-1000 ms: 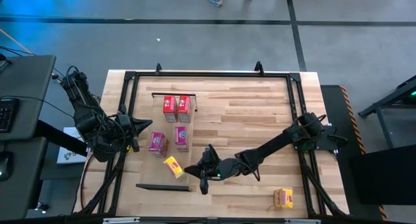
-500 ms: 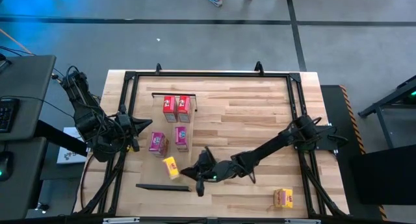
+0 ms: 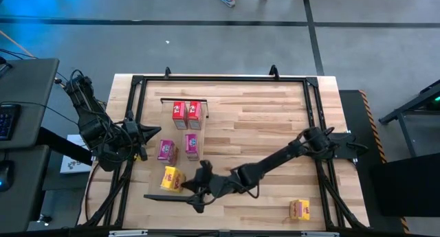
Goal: Stack cereal on shelf
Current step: Put the top yellow cereal box on the shelf
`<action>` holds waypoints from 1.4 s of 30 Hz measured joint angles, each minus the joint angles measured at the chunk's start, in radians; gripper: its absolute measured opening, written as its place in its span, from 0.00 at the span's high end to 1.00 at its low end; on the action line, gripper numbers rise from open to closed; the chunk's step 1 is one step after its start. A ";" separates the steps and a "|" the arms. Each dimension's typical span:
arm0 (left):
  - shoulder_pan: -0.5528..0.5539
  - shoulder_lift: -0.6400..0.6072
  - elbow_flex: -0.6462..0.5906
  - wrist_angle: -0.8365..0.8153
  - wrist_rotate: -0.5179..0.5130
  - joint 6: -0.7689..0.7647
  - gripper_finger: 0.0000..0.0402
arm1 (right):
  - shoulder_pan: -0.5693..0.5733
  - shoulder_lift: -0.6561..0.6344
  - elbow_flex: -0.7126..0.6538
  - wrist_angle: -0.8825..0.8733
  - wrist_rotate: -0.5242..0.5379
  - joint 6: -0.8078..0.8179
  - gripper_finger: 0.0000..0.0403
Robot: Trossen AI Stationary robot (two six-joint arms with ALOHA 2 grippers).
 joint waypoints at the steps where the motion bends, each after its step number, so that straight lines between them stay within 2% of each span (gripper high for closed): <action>1: 0.000 0.000 0.000 0.000 0.000 0.000 1.00 | 0.000 0.000 0.000 -0.012 0.007 0.000 1.00; 9: 0.000 0.000 0.000 0.000 0.000 0.000 1.00 | -0.003 0.000 0.000 -0.054 0.045 0.007 1.00; 32: 0.000 0.000 0.000 0.000 -0.005 0.000 1.00 | -0.038 0.000 0.000 -0.026 -0.088 0.052 1.00; 42: 0.000 0.000 0.000 0.000 -0.011 0.000 1.00 | -0.040 0.018 0.000 0.031 -0.099 0.053 1.00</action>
